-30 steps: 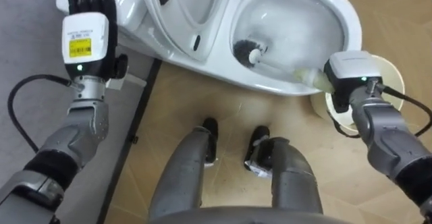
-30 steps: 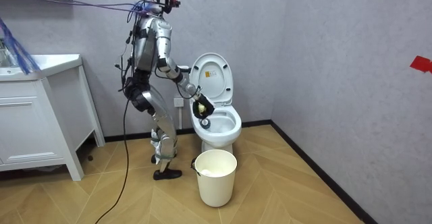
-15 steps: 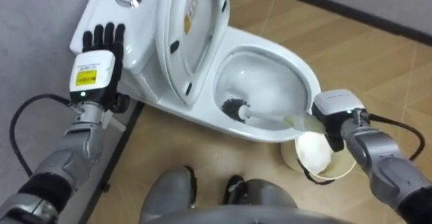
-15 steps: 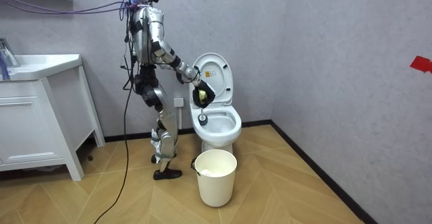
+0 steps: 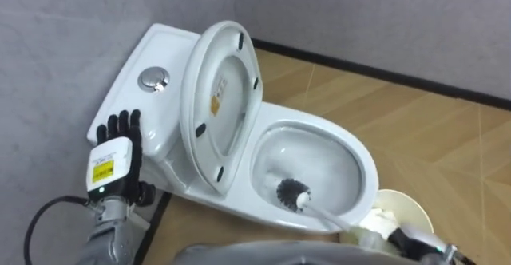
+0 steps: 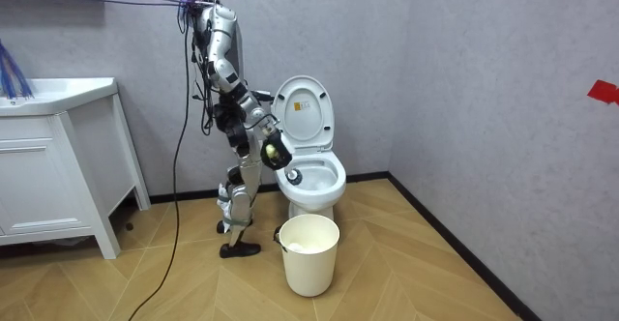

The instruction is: Brush toilet

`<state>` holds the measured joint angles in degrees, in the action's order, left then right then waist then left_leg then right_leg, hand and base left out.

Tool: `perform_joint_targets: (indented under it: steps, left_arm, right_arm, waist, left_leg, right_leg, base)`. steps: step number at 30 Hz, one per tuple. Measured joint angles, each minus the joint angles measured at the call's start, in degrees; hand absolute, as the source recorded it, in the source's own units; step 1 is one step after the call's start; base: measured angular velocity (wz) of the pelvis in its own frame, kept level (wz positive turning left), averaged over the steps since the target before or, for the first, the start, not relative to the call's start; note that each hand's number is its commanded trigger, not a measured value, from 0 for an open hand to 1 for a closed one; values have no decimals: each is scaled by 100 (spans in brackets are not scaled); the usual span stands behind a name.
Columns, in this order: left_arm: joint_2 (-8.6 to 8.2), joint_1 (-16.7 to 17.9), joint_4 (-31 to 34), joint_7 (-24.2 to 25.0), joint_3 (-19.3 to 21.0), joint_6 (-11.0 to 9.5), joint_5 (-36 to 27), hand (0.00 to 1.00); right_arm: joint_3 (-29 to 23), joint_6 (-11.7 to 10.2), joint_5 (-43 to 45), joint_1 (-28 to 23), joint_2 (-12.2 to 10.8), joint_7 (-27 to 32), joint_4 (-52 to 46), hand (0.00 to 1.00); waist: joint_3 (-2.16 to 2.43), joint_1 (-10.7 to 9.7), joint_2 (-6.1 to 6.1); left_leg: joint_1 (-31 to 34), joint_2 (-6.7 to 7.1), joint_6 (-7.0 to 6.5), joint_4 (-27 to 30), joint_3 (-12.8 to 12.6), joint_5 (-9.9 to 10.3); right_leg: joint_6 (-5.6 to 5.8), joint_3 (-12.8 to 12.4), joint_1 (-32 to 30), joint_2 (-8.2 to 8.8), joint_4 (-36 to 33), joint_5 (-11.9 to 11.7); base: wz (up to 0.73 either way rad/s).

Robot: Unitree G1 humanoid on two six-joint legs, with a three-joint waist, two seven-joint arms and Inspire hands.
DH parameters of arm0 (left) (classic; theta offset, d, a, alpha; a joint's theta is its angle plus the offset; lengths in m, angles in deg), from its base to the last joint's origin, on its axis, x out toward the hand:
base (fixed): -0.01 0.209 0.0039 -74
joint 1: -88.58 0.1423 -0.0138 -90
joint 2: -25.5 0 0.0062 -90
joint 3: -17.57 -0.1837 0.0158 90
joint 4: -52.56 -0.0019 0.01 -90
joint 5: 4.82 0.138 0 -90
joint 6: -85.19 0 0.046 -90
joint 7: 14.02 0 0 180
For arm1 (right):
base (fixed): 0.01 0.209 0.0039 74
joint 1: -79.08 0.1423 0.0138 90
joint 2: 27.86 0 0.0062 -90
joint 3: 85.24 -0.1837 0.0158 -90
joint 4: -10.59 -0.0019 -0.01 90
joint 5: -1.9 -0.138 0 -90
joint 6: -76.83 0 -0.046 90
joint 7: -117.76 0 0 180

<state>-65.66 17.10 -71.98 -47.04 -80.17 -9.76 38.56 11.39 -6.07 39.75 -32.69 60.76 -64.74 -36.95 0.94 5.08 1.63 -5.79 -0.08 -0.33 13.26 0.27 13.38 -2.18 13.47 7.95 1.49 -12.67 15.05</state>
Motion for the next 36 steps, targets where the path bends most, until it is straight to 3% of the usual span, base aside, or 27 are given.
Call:
perform_joint_targets:
  steps: [7, 10, 13, 16, 18, 20, 24, 27, 31, 36]
  left_arm:
    - [-205, 41, -218, -51, 378, 39, -163, 0]
    - [-315, 112, -271, -159, 452, 39, -413, 0]
    - [-505, 275, -417, -194, 821, 62, -827, 0]
    - [-579, 400, -1027, -136, 1134, 241, -1941, 0]
    - [-722, 610, -1338, -4, 1506, 461, -3200, 0]
    - [-790, 747, -1520, 12, 1859, 484, -4168, 0]
    - [-823, 884, -2316, 168, 2783, 471, -6517, 0]
    - [-857, 940, -2835, 432, 3134, 471, -7545, 0]
    - [-896, 892, -3151, 745, 3283, 496, -7761, 0]
    - [-873, 428, -3382, 1156, 3297, 537, -7752, 0]
  right_arm:
    - [-472, 4, -1294, 63, -166, 459, 921, 100]
    - [-612, 2, -1866, 110, -261, 721, 1339, 100]
    - [-806, -17, -2412, 101, -415, 910, 1517, 100]
    - [-820, -28, -3153, 192, -516, 1003, 1676, 100]
    - [-916, -114, -3673, 280, -609, 1015, 1956, 100]
    - [-1083, -141, -4034, 281, -656, 1019, 2053, 100]
    - [-1317, -229, -4224, 337, -771, 1065, 2280, 100]
    - [-1539, -337, -4221, 333, -849, 1064, 2427, 100]
    - [-1704, -357, -4129, 337, -887, 1063, 2431, 100]
    - [-1756, -457, -3741, 427, -893, 1154, 2201, 100]
  waist:
    - [6, -24, -64]
    - [13, -42, -104]
    - [10, -61, -113]
    - [6, -136, -106]
    - [-1, -257, -104]
    - [-5, -301, -95]
    - [-16, -284, -116]
    - [-15, -327, -110]
    - [-15, -335, -111]
    - [-12, -570, -89]
  left_leg:
    - [-98, -26, 3, -108, 155, -1]
    - [-206, -25, 32, -265, 134, -19]
    - [-352, -25, 39, -369, 139, -24]
    - [-335, 2, 39, -371, 151, -23]
    - [-277, 53, 38, -345, 166, -23]
    - [-253, 98, 37, -332, 168, -22]
    - [-278, 144, 20, -343, 141, -14]
    - [-294, 166, -8, -341, 120, 2]
    - [-351, 168, -17, -368, -15, 7]
    - [-312, 109, -18, -360, -369, 8]
  right_leg:
    - [-21, 28, 121, -60, 142, -12]
    - [-27, 30, 191, -67, 210, -15]
    - [-25, -10, 226, -71, 213, -14]
    - [-15, -55, 203, -62, 223, -8]
    - [22, 23, 208, 2, 281, 10]
    - [68, 63, 199, 40, 288, 28]
    - [105, -145, 207, 61, 286, 21]
    - [123, -283, 207, 62, 281, 30]
    - [140, -491, 204, 53, 286, 22]
    - [142, -887, -2, 23, 146, 20]
  base:
    - [3]
    - [0]
    - [-12]
    - [-1]
    - [24]
    - [37]
    - [9]
    - [-4]
    - [-12]
    - [-27]
